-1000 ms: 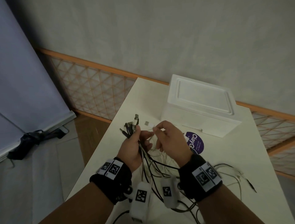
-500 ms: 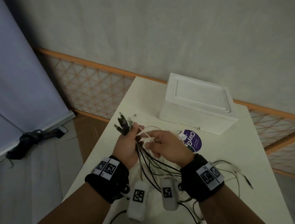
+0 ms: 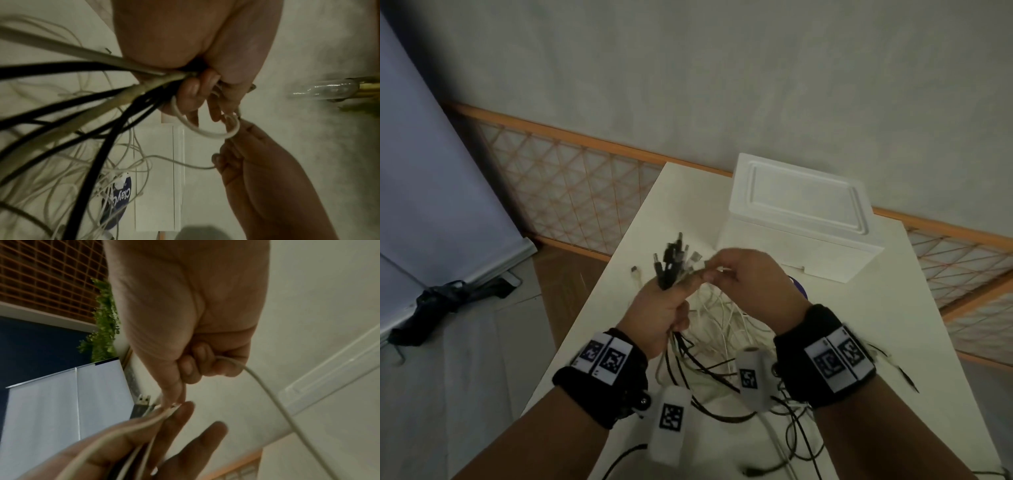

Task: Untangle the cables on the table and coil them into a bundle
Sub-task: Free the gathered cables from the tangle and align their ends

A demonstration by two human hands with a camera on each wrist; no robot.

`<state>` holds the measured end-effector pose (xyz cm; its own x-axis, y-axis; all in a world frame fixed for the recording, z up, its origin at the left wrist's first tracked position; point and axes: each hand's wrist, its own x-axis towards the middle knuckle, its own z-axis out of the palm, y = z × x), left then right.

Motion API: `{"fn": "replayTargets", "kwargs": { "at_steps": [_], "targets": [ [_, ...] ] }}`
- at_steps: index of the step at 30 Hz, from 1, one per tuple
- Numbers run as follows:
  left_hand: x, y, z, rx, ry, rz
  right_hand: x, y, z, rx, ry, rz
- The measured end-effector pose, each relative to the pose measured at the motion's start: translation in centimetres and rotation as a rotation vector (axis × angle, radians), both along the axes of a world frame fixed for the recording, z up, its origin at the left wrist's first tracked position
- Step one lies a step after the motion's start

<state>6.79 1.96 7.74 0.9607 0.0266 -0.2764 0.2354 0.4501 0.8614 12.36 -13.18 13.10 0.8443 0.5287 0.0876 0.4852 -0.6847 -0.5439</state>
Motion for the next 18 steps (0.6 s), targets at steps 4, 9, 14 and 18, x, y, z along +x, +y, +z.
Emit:
{"fn": "replayTargets", "kwargs": {
  "at_steps": [4, 9, 14, 18],
  "targets": [
    [0.5, -0.7, 0.5, -0.169, 0.024, 0.002, -0.2, 1.0, 2.0, 0.334, 0.171, -0.015],
    [0.6, -1.7, 1.4, -0.05, -0.024, -0.129, -0.7, 1.5, 3.6, 0.644, 0.301, 0.014],
    [0.9, -1.6, 1.6, 0.033, -0.031, -0.143, -0.6, 1.3, 2.9, 0.707, 0.262, 0.02],
    [1.2, -1.2, 1.5, 0.115, -0.021, -0.045, -0.2, 0.8, 0.6, 0.839, 0.184, -0.101]
  ]
}}
